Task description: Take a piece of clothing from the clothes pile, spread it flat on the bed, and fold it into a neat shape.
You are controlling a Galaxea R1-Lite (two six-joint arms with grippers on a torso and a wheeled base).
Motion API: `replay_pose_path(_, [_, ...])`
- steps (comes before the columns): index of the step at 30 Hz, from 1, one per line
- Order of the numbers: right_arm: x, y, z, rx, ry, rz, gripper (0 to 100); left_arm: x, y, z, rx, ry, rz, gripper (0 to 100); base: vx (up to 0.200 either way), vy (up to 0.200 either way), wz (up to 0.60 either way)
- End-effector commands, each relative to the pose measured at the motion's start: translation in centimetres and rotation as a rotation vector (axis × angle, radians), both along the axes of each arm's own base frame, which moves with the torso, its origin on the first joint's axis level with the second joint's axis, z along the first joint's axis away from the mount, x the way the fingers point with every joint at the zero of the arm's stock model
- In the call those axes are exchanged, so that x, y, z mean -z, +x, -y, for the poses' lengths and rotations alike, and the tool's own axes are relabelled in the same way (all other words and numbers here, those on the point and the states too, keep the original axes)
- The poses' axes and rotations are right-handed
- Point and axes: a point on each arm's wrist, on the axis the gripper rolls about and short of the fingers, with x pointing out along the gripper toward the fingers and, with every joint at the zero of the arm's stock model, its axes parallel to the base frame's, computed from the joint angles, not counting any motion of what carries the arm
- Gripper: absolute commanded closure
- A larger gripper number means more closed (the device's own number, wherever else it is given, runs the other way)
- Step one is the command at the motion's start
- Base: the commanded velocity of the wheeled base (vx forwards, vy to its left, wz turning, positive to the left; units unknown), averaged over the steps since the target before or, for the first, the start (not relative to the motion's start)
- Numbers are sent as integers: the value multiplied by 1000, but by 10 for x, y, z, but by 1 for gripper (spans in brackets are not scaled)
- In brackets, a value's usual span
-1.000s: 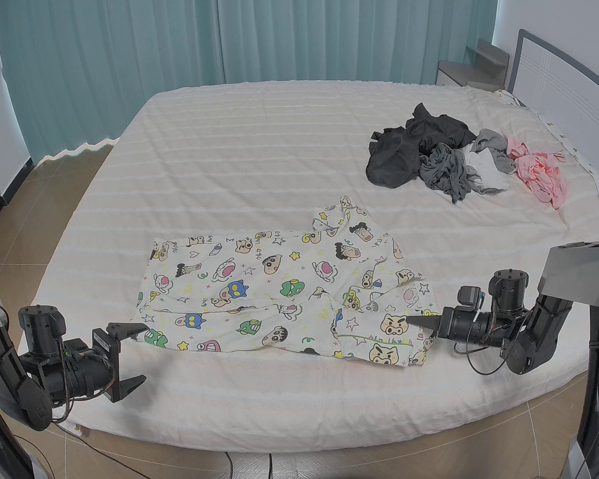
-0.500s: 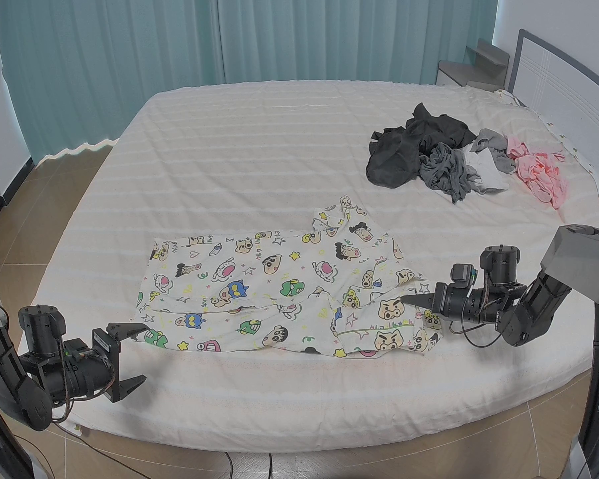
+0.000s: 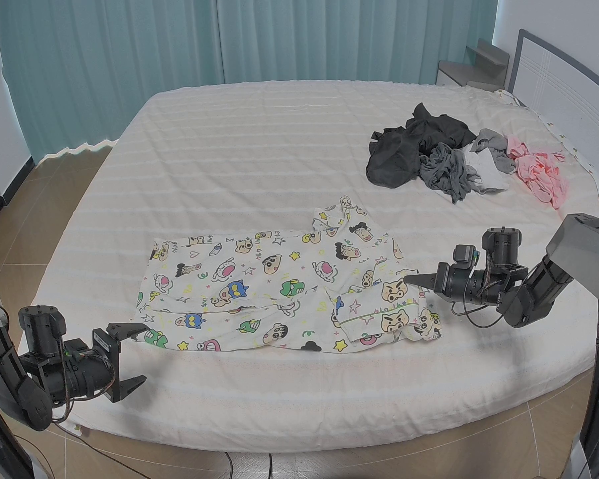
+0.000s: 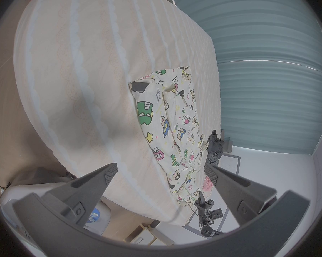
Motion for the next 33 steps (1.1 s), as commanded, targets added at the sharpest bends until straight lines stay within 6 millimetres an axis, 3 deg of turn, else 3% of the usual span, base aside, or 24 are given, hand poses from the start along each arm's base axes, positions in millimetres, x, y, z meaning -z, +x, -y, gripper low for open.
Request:
replay_pose_path(1, [5,8,1,5,0,5,100,0,0,0,-1,0,-1,0,0,0,0])
replay_pose_path(16, [22,24,10,60,-16,3,100,0,0,0,-3,1,2,0,0,0,0])
replay_pose_path(27, [27,24,12,73,-21,-9,100,0,1,0,-19,10,-1,0,0,0,0])
replay_pose_path(28, [27,24,12,73,-21,-9,0,0,1,0,-19,10,0,0,0,0,0])
replay_pose_path(33, [24,20,14,158,-57,-1,0,-3,2,-1,-33,18,19,0,0,0,0])
